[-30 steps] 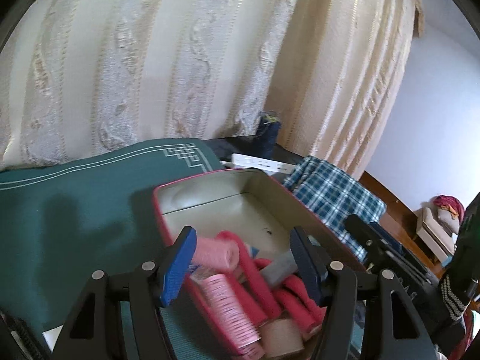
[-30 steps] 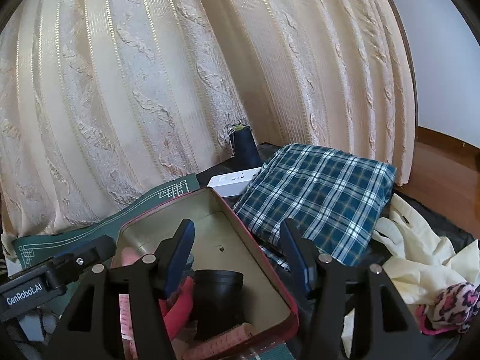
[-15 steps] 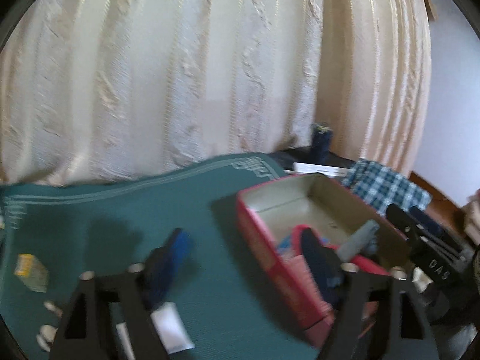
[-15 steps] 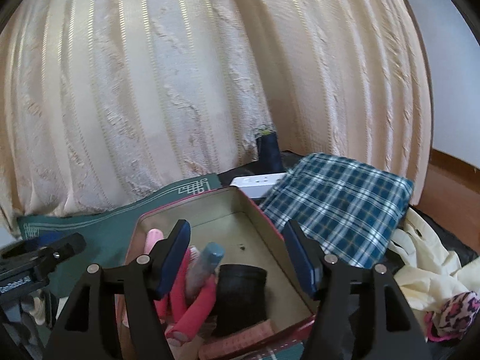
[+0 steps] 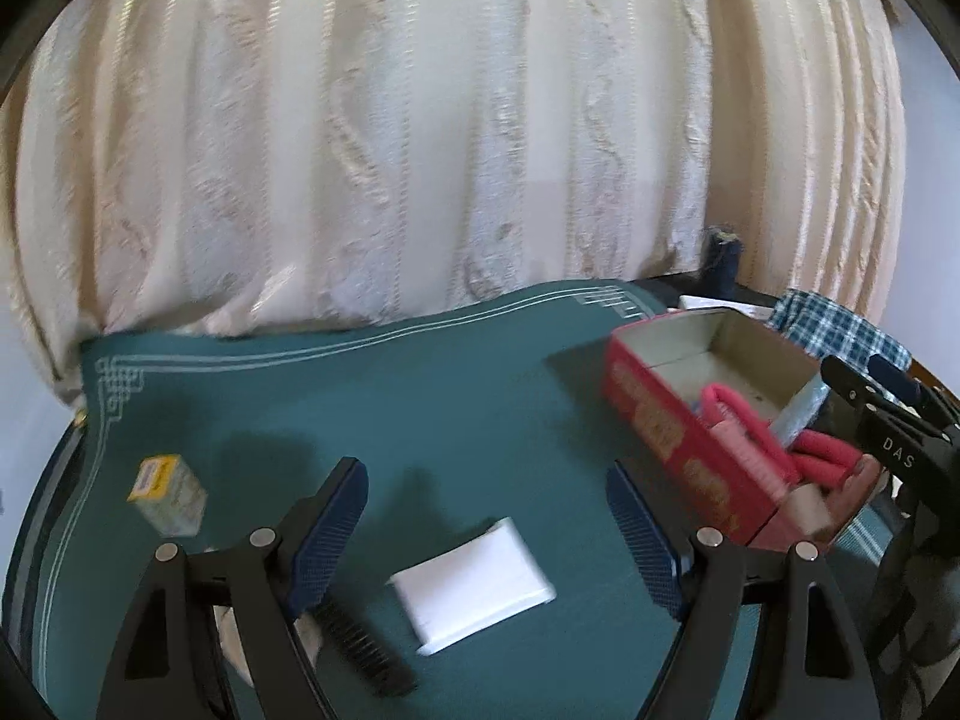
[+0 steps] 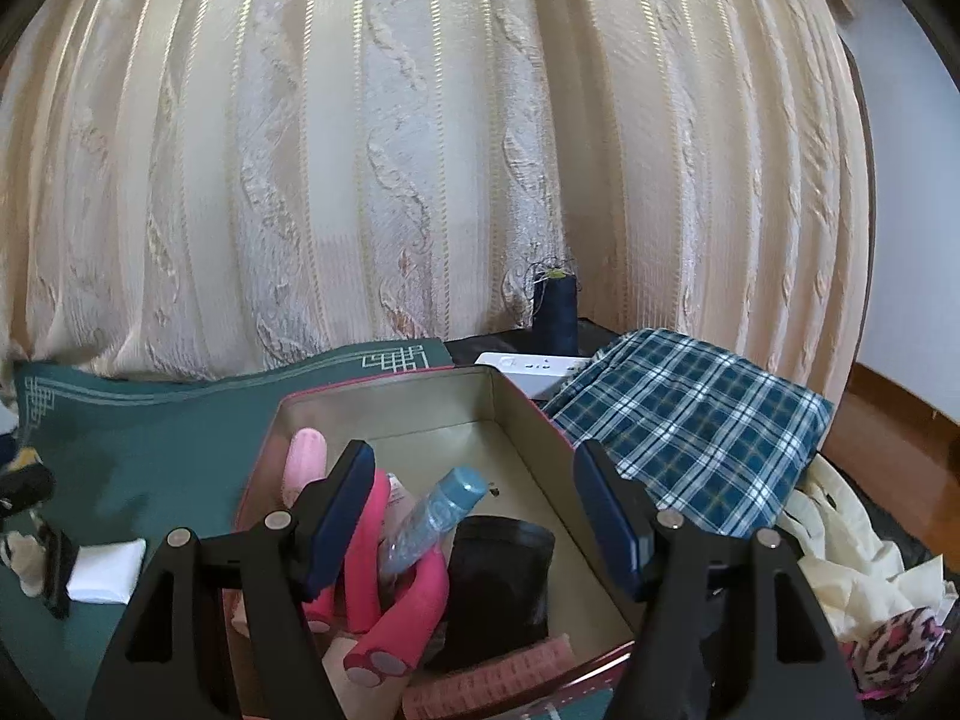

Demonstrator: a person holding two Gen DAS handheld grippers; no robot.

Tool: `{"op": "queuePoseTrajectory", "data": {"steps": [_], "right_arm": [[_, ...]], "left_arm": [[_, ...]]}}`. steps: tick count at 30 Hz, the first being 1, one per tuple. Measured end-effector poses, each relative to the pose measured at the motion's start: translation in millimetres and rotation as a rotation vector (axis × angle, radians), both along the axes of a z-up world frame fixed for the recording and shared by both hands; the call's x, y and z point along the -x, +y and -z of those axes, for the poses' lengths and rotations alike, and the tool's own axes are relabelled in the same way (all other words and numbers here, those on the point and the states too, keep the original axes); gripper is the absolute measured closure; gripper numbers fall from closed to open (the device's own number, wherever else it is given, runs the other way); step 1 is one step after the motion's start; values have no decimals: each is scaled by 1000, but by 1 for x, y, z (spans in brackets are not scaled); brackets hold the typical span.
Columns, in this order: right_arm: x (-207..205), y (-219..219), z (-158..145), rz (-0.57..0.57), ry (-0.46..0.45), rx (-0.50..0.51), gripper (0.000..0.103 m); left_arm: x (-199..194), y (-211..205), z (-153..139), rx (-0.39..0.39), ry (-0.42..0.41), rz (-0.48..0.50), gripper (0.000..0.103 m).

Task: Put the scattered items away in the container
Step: 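Move both grippers back to the remaining items on the mat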

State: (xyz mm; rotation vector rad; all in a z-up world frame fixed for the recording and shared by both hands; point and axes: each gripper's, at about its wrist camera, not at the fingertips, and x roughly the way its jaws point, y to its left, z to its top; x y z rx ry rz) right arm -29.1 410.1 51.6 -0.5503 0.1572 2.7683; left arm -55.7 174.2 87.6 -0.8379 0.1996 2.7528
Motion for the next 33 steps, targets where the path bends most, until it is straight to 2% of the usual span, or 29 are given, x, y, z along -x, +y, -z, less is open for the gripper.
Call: {"op": "queuePoseTrajectory", "data": {"steps": [6, 14, 21, 29, 33], "right_arm": [[3, -14, 1, 5, -16, -61, 30], [-2, -35, -16, -21, 0, -60, 27], [1, -92, -29, -221, -8, -33, 24], [21, -171, -6, -472, -189, 8, 24], [32, -184, 7, -519, -256, 57, 24]], "left_arm": [[-6, -34, 1, -10, 1, -47, 20], [-6, -66, 2, 33, 22, -110, 20], [-4, -86, 7, 22, 8, -134, 20], [-1, -113, 20, -18, -40, -150, 20], [1, -136, 29, -43, -70, -188, 20]]}}
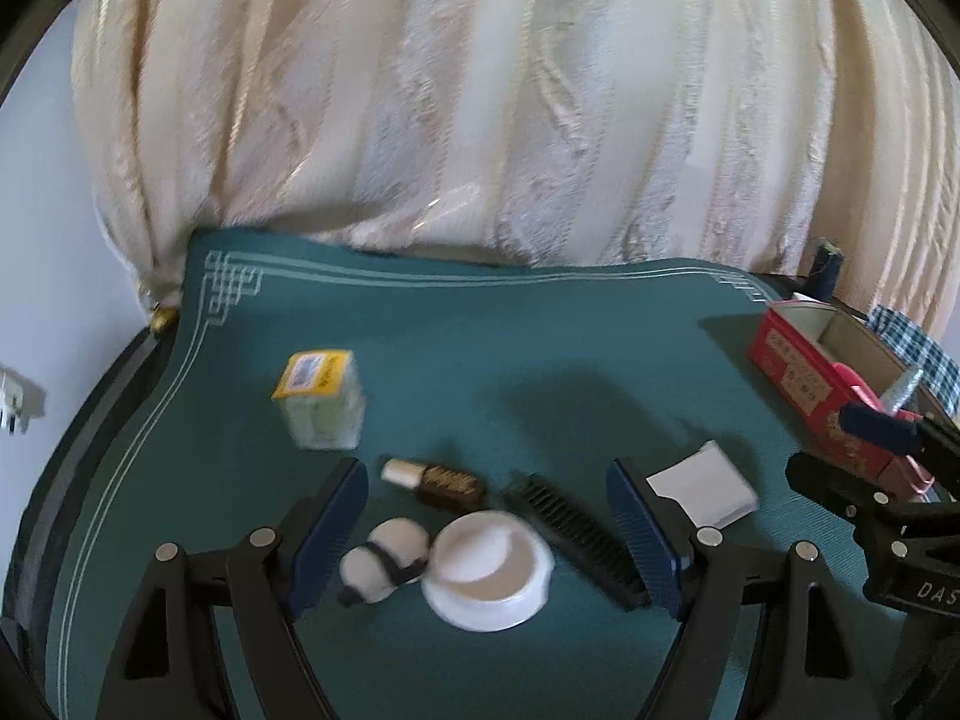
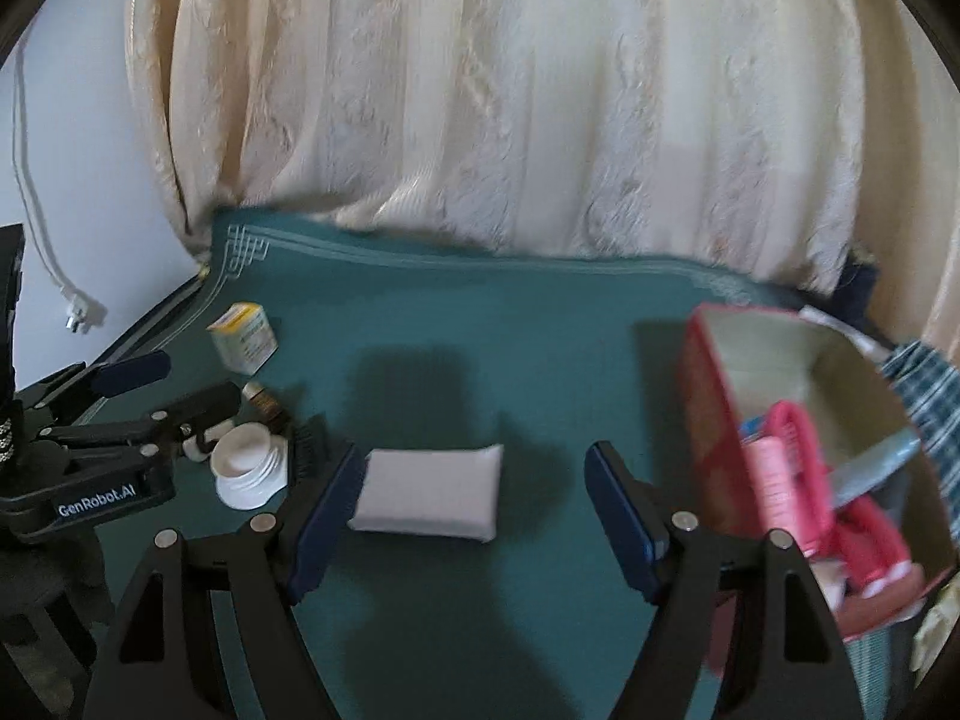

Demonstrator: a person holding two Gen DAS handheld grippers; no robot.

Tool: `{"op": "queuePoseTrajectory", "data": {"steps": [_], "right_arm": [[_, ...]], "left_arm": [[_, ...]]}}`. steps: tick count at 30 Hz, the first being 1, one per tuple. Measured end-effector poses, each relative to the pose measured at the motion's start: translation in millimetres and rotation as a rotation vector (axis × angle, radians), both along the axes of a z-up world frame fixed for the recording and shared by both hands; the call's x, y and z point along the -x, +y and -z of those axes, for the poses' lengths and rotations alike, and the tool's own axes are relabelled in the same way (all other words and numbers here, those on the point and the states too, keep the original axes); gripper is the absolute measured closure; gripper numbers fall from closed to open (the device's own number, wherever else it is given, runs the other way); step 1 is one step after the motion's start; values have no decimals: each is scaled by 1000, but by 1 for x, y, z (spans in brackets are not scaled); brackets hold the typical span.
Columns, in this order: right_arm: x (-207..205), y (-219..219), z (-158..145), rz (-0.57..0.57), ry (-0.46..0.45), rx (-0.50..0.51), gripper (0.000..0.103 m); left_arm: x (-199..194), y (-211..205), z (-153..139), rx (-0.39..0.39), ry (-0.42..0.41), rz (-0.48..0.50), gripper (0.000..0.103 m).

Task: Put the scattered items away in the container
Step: 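Move both grippers back to the remaining items on the mat, then grasp the white folded pad with the right gripper while the left gripper straddles the white cup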

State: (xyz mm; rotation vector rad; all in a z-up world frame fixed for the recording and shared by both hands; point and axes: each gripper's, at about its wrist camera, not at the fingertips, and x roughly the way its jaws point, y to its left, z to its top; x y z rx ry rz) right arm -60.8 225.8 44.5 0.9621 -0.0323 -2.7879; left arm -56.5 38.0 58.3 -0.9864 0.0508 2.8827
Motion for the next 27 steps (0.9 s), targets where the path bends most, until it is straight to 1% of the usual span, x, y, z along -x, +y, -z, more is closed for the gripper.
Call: {"op": "queuePoseTrajectory", "data": {"steps": [3, 9, 14, 22, 27], "right_arm": [[11, -4, 10, -6, -61, 25, 24], [28, -24, 26, -43, -154, -8, 23], [43, -31, 39, -2, -229, -37, 23], [55, -41, 52, 6, -288, -98, 23], [56, -42, 50, 9, -279, -122, 22]], "left_arm": [[2, -16, 6, -30, -20, -25, 20], [6, -33, 17, -82, -53, -47, 20], [9, -40, 24, -104, -74, -60, 20], [15, -42, 37, -113, -112, -64, 20], [17, -41, 41, -110, -127, -69, 20]]}}
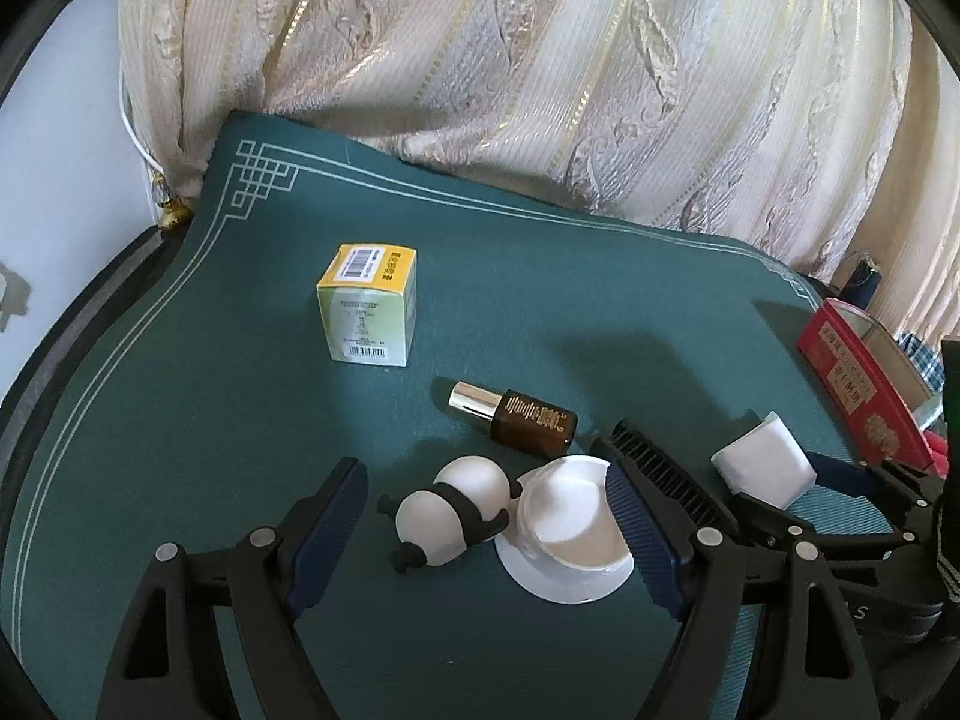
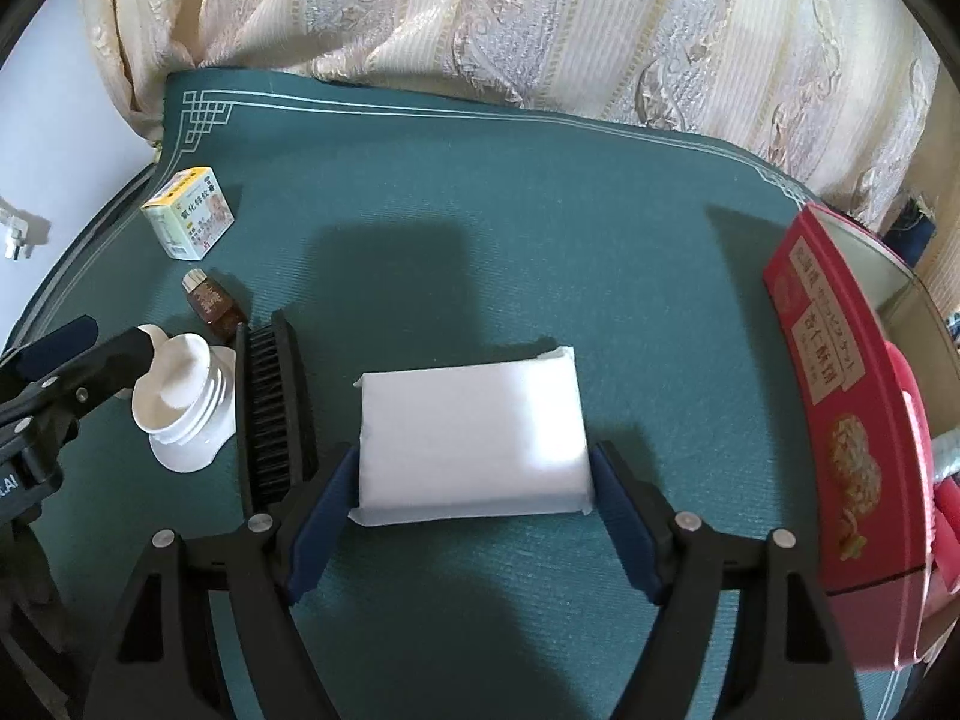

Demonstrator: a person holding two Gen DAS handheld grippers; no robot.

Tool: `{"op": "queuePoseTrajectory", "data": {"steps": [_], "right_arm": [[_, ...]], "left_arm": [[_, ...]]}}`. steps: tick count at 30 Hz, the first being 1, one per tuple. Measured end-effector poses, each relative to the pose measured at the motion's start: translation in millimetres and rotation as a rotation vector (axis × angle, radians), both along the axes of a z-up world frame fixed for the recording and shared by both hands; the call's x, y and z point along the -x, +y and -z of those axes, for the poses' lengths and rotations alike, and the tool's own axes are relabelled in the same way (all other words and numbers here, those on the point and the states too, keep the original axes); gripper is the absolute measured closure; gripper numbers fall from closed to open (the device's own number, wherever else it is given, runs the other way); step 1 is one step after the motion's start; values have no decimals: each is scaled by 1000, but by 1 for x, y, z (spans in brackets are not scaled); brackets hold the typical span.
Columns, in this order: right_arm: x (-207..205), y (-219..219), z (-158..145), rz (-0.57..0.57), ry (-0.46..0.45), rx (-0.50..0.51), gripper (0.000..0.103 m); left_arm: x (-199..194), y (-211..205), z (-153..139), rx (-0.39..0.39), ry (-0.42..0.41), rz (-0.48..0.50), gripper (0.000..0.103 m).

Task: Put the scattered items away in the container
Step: 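Grasp the white folded pad with the right gripper while the left gripper straddles the white cup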

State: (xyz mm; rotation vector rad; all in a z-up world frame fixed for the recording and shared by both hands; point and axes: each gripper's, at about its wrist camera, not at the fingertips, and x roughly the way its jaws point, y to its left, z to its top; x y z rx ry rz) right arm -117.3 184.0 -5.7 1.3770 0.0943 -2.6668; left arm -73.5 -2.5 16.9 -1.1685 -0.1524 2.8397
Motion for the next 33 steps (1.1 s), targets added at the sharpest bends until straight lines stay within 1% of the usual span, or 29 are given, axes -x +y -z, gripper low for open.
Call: {"op": "queuePoseTrajectory", "data": {"steps": [11, 16, 20, 27, 28, 31, 33], "right_arm": [[2, 3, 0, 8, 7, 3, 22], [3, -1, 1, 7, 3, -26, 21], [4, -1, 2, 6, -1, -28, 19], [3, 0, 3, 0, 3, -27, 18], [3, -1, 3, -4, 4, -27, 19], [0, -4, 3, -23, 18, -33, 27], [-1, -6, 2, -29, 26, -41, 28]], "left_arm": [[5, 3, 8, 6, -29, 4, 20], [5, 2, 9, 3, -28, 3, 20], [5, 3, 10, 3, -29, 8, 20], [5, 5, 11, 1, -31, 12, 20], [4, 5, 11, 1, -31, 12, 20], [5, 5, 11, 0, -31, 12, 20], [4, 5, 11, 0, -32, 11, 20]]}}
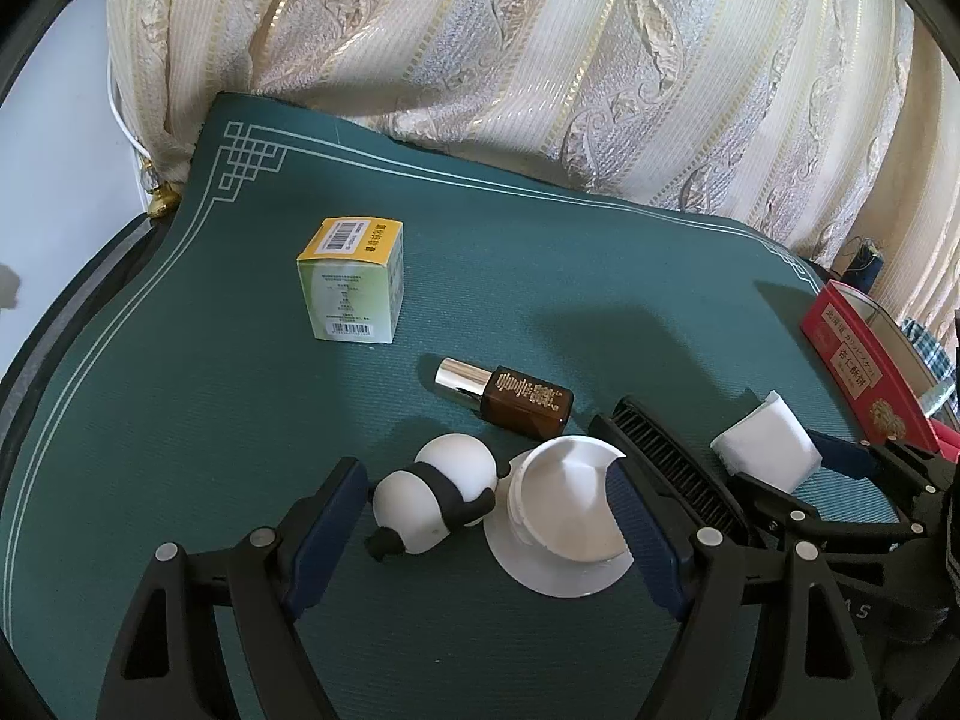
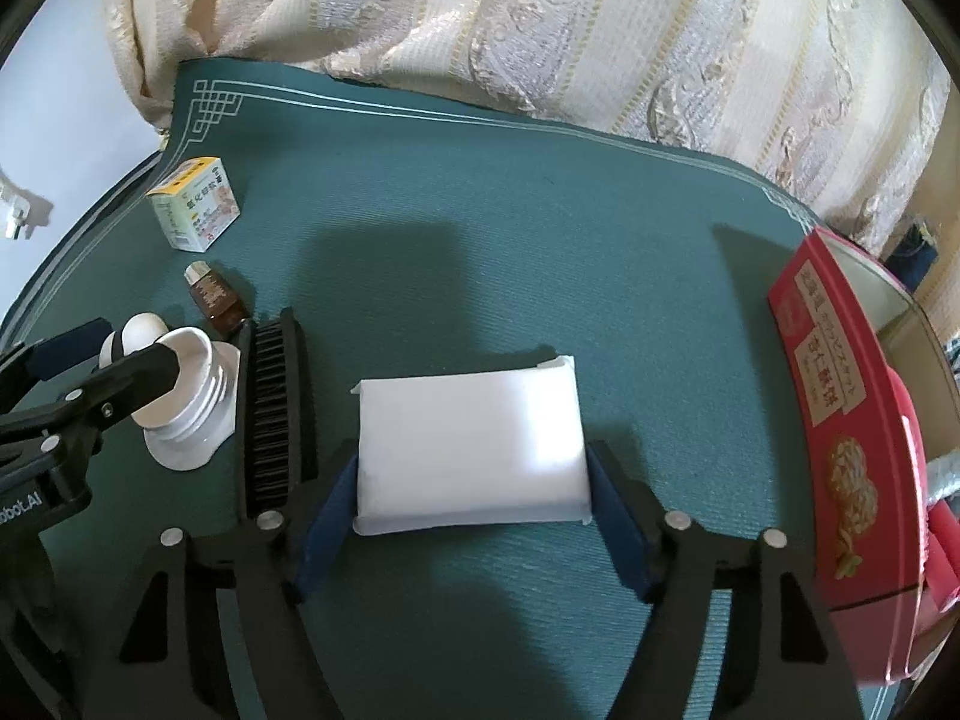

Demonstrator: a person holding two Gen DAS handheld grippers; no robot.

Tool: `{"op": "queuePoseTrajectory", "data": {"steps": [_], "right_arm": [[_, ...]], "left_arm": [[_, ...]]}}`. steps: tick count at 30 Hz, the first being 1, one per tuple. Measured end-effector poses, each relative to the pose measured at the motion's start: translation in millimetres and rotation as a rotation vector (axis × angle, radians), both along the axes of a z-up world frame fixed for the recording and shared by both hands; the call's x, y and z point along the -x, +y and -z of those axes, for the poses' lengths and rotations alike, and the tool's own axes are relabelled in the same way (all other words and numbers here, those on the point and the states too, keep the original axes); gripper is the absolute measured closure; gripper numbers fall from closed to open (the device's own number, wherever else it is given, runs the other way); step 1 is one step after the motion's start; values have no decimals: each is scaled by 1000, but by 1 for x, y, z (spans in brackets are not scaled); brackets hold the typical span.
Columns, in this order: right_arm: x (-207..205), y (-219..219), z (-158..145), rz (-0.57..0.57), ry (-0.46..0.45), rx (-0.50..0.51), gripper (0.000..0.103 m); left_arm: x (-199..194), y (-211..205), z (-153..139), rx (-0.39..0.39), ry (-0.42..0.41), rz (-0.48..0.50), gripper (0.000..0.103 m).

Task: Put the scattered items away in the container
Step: 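Grasp the white folded pad with the right gripper while the left gripper straddles the white cup, then hold the white pad with the right gripper while the left gripper closes on the white cup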

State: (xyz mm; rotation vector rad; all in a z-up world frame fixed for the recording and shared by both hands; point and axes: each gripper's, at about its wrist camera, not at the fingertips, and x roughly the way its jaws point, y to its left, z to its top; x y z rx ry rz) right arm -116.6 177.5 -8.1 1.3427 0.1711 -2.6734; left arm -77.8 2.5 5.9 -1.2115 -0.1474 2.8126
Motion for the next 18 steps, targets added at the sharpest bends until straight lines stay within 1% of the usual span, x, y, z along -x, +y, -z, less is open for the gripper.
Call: {"op": "queuePoseTrajectory", "data": {"steps": [8, 14, 18], "right_arm": [[-1, 5, -2, 20, 19, 25, 29], [-4, 7, -10, 54, 77, 17, 29], [-4, 14, -17, 90, 114, 35, 29]], "left_arm": [[0, 1, -1, -1, -1, -2, 20], [0, 1, -1, -2, -1, -3, 20], [0, 1, -1, -1, -1, -3, 20]]}}
